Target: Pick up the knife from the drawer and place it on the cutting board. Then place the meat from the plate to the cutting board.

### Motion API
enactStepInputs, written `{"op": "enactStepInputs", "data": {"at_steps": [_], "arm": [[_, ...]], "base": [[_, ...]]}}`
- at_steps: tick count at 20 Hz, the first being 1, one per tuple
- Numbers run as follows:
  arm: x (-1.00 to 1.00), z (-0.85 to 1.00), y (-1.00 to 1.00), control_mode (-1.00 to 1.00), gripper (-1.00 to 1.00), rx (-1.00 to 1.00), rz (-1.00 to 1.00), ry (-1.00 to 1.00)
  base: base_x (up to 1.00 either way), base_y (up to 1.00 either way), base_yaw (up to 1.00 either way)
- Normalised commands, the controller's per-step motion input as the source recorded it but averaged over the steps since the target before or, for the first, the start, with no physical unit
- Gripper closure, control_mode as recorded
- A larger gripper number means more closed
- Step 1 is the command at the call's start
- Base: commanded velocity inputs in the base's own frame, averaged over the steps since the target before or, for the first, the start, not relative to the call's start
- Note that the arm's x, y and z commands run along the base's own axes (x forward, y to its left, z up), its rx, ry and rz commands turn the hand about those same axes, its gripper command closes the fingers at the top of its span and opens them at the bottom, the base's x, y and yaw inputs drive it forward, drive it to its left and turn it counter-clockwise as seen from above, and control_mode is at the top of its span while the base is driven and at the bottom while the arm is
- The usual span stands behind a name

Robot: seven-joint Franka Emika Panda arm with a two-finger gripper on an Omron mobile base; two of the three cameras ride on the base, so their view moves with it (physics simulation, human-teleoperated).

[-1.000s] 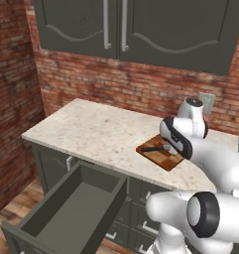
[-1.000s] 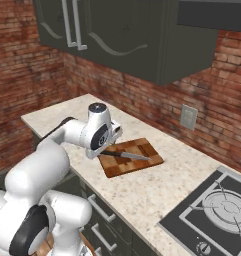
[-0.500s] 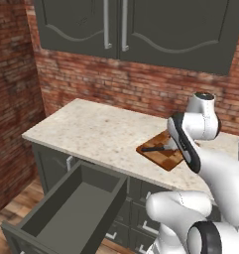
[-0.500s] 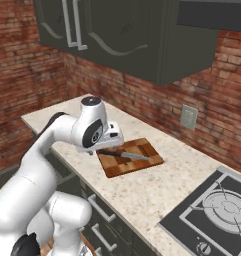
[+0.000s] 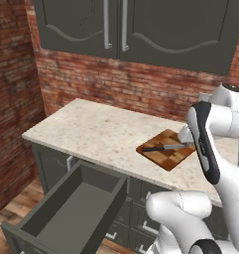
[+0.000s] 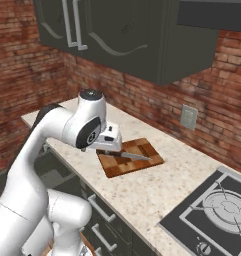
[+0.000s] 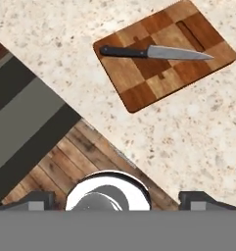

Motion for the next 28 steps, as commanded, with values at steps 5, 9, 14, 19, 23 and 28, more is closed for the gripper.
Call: {"op": "enactStepInputs", "data": {"at_steps": [5, 9, 14, 19, 23, 28], "arm": [[-0.69, 0.04, 0.15, -1.00, -1.00, -0.05, -0.22, -0.10], [-0.67, 0.03, 0.04, -1.00, -1.00, -0.03, -0.22, -0.03], [-0.74, 0.22, 0.04, -1.00, -1.00, 0.00, -0.22, 0.00], [-0.44, 0.67, 0.09, -1.00, -1.00, 0.00, -0.20, 0.00], [-0.44, 0.50, 0.16, -1.00, -1.00, 0.00, -0.18, -0.02], [-0.09, 0.03, 0.06, 1.00, -1.00, 0.00, -0.03, 0.00]], "base": [[0.00, 0.00, 0.00], [0.00, 0.00, 0.00], [0.00, 0.00, 0.00], [0.00, 0.00, 0.00], [0.00, 0.00, 0.00], [-0.68, -0.14, -0.25]]}}
